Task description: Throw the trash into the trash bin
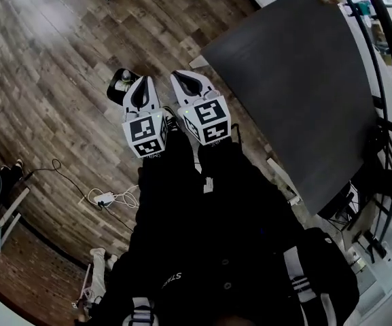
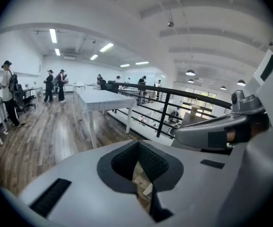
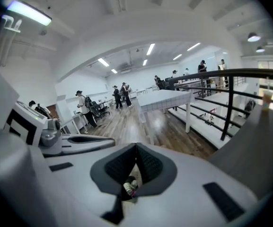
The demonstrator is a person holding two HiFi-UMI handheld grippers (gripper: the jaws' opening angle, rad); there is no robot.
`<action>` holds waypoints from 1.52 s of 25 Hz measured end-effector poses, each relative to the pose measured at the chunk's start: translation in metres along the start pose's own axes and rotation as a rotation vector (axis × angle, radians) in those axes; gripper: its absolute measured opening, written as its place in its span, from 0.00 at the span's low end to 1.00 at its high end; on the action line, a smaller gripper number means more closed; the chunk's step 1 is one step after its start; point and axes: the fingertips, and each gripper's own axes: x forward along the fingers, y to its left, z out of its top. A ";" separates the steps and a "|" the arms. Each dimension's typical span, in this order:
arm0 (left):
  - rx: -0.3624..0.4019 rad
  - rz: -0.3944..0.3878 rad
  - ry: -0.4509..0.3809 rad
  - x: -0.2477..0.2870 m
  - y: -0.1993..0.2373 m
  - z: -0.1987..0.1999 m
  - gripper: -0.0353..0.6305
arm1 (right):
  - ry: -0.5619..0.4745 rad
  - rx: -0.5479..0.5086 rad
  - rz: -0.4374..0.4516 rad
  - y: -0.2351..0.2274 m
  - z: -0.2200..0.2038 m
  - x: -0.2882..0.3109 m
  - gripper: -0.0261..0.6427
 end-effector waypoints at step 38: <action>0.346 -0.883 -0.308 -0.146 -0.590 0.156 0.05 | -0.528 0.117 -0.910 -0.238 0.051 -0.568 0.06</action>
